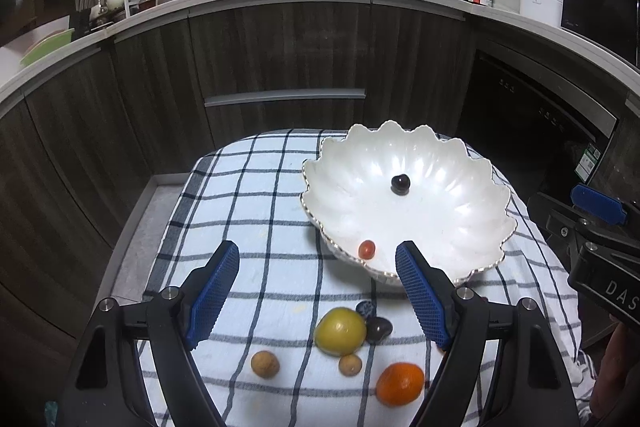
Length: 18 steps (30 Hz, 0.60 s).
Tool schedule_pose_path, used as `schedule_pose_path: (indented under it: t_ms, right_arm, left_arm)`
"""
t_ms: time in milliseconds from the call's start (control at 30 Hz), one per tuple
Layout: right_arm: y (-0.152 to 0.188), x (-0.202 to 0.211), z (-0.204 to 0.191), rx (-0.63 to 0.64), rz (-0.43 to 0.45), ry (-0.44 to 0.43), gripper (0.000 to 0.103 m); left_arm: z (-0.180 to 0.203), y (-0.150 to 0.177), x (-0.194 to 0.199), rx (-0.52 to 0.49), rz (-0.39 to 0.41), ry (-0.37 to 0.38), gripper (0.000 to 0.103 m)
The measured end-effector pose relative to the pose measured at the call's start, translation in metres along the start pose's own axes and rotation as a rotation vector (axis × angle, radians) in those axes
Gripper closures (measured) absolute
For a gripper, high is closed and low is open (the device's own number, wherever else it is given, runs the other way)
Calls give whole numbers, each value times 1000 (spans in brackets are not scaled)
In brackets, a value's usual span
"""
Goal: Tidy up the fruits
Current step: 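Withdraw both open tools from the bowl back over the fruits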
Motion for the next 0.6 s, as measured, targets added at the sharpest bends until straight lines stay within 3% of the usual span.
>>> schedule_pose_path:
  t_ms: [600]
  right_arm:
    - [29,27,-24,37,7,-4,34]
  left_arm:
    - [-18,35,23,16,14,-3,23]
Point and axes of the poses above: each gripper's, at about its wrist camera, not at the fingertips, and x roughly against the way its jaws point, z to its right, y to its underside, the point moved 3 cm from there along -x, roughly the way its jaws point, and after that the axes turned 2 degrees about x, right-handed, at the moved point
